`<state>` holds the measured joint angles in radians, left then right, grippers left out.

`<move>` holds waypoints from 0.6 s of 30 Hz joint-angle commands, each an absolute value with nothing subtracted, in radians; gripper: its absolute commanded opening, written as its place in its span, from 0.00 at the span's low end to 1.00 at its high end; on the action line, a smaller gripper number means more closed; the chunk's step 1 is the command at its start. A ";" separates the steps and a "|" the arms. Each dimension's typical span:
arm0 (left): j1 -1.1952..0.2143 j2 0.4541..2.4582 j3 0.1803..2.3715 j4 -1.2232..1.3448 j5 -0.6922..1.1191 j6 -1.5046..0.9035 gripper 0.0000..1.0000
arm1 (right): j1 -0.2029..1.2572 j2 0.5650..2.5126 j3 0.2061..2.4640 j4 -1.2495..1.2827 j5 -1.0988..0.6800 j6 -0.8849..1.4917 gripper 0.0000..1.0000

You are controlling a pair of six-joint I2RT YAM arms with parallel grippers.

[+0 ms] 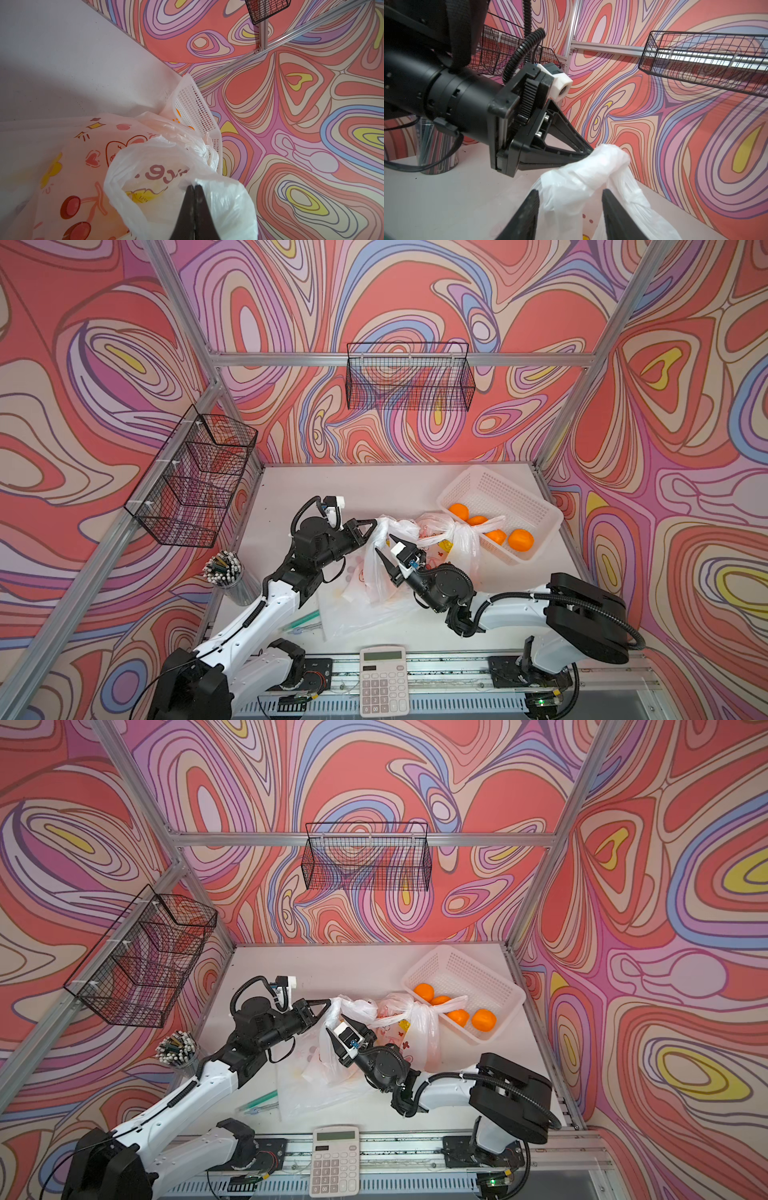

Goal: Place the oranges into plastic bags & tie knots
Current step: Tie the plastic bag to the plastic bag.

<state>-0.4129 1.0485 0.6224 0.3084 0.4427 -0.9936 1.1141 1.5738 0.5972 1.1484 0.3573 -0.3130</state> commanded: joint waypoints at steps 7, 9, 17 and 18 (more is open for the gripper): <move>-0.417 1.001 0.635 0.287 0.401 -0.898 0.00 | 1.118 1.571 0.645 1.116 0.430 -0.344 0.04; -0.417 0.982 0.644 0.263 0.373 -0.849 0.00 | 1.118 1.543 0.665 1.036 0.434 -0.345 0.00; -0.415 0.965 0.856 0.072 0.304 -0.603 0.00 | 1.071 1.403 0.847 0.639 0.392 -0.323 0.00; -0.415 0.973 0.884 0.060 0.303 -0.587 0.00 | 1.060 1.393 0.880 0.592 0.378 -0.316 0.00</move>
<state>-0.4133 0.9771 0.7979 0.1181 0.3382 -0.7040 1.0843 1.4399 0.8062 0.7643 0.4000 -0.3286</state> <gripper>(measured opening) 0.048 0.047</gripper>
